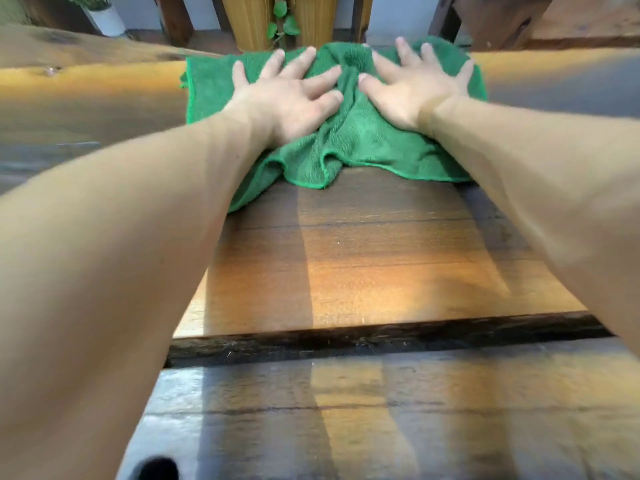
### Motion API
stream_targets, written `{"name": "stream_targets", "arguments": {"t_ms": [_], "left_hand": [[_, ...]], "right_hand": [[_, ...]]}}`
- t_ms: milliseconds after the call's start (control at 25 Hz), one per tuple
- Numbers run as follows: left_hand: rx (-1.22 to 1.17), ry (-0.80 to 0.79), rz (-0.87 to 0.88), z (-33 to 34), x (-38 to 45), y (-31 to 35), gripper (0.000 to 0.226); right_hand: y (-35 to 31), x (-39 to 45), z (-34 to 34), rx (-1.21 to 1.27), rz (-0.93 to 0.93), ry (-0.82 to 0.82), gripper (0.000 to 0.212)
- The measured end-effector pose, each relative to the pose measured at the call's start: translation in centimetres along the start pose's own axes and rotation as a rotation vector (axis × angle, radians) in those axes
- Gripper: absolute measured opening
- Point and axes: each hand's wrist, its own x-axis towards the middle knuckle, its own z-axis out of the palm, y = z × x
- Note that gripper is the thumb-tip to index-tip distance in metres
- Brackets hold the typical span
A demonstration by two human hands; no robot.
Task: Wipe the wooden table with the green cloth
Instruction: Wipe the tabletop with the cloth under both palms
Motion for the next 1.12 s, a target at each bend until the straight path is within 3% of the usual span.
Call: {"name": "stream_targets", "arguments": {"t_ms": [680, 1120], "left_hand": [[0.077, -0.124, 0.153, 2.4, -25.1, 7.0, 0.076], [0.092, -0.097, 0.176, 5.8, -47.6, 11.5, 0.068]], "right_hand": [[1.9, -26.9, 2.5, -0.015, -0.114, -0.079, 0.078], [1.9, -49.4, 4.7, 0.047, -0.179, -0.081, 0.080]]}}
